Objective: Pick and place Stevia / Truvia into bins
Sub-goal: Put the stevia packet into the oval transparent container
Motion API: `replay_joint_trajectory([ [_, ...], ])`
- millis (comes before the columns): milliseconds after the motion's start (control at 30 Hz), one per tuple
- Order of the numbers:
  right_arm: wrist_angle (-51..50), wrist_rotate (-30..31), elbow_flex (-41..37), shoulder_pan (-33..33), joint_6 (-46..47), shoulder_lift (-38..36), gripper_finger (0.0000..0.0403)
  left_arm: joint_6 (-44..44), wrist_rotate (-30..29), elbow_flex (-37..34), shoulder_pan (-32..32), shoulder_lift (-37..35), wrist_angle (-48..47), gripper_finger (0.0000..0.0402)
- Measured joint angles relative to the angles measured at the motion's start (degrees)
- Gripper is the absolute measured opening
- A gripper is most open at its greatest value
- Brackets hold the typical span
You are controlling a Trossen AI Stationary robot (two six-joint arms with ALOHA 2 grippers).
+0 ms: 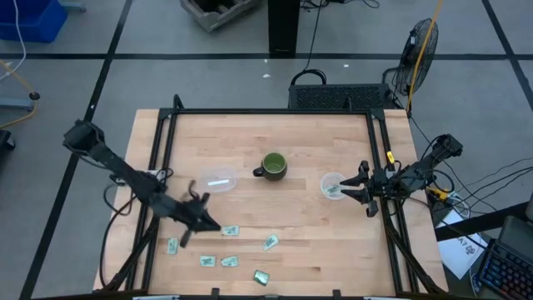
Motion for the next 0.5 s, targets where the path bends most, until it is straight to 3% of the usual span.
replay_joint_trajectory([
  [200,-0.02,0.00,0.00,0.00,-0.01,0.00,0.0126,4.39,-0.90,12.26,0.10,11.45,-14.83,0.0026],
  [333,-0.02,0.00,0.00,0.00,-0.01,0.00,0.0126,4.44,-1.43,16.58,2.39,16.58,-16.90,0.0026],
  [500,-0.02,0.00,0.00,0.02,-0.01,0.00,0.0126,0.40,-2.10,19.44,3.70,20.86,-28.48,0.0026],
])
